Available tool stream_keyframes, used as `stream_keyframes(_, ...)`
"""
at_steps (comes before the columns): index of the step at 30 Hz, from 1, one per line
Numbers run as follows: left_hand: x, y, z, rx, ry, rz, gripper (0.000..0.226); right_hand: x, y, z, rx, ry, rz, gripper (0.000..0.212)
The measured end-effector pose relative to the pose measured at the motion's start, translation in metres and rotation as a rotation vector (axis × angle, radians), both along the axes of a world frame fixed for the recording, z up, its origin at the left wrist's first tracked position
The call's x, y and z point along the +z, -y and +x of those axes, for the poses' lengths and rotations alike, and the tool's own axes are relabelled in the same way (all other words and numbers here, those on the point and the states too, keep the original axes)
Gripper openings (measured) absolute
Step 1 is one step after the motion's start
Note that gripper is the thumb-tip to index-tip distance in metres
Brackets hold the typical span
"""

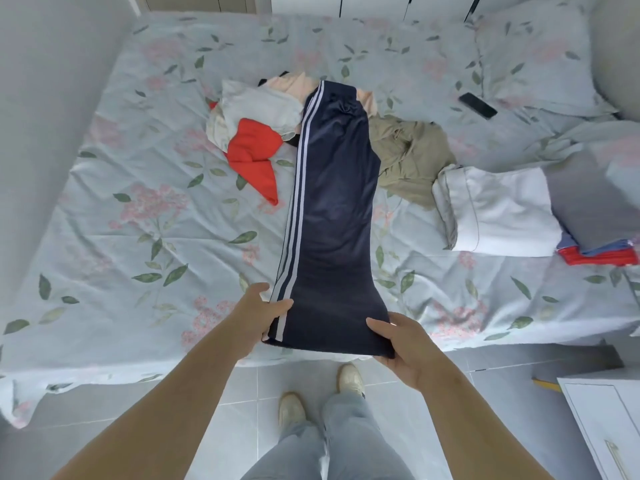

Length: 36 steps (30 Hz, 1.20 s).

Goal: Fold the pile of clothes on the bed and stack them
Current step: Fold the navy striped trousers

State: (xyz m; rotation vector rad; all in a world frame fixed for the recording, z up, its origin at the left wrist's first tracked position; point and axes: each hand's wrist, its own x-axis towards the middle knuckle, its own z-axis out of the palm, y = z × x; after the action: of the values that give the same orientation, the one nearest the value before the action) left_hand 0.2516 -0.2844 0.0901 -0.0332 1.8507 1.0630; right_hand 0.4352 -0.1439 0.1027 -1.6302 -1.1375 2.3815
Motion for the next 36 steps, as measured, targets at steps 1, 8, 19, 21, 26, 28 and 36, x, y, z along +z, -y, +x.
stream_keyframes(1, 0.001, 0.001, -0.001, -0.004, 0.02, 0.015, 0.042, -0.001, 0.001, -0.002, -0.033, 0.07, 0.046, 0.032)
stream_keyframes(8, 0.007, -0.007, -0.007, 0.016, 0.022, -0.04, 0.024, 0.0, 0.001, -0.019, -0.085, 0.115, 0.127, 0.03)
stream_keyframes(19, 0.007, -0.055, -0.048, 0.039, 0.141, -0.011, 0.012, 0.003, -0.055, -0.05, -0.05, 0.083, 0.016, 0.009)
stream_keyframes(21, 0.006, -0.076, -0.059, 0.108, 0.168, -0.022, 0.016, 0.001, -0.075, -0.064, -0.082, 0.074, -0.045, 0.013)
stream_keyframes(26, 0.008, -0.137, -0.096, 0.272, 0.278, -0.01, 0.023, -0.005, -0.14, -0.11, -0.116, 0.083, -0.114, 0.022)
stream_keyframes(28, 0.01, -0.165, -0.114, 0.382, 0.299, 0.059, 0.021, -0.007, -0.166, -0.135, -0.117, 0.069, -0.094, 0.023)
stream_keyframes(36, -0.037, -0.223, -0.145, 0.063, -0.194, 0.087, 0.055, -0.054, -0.215, -0.201, 0.273, 0.021, 0.44, 0.067)
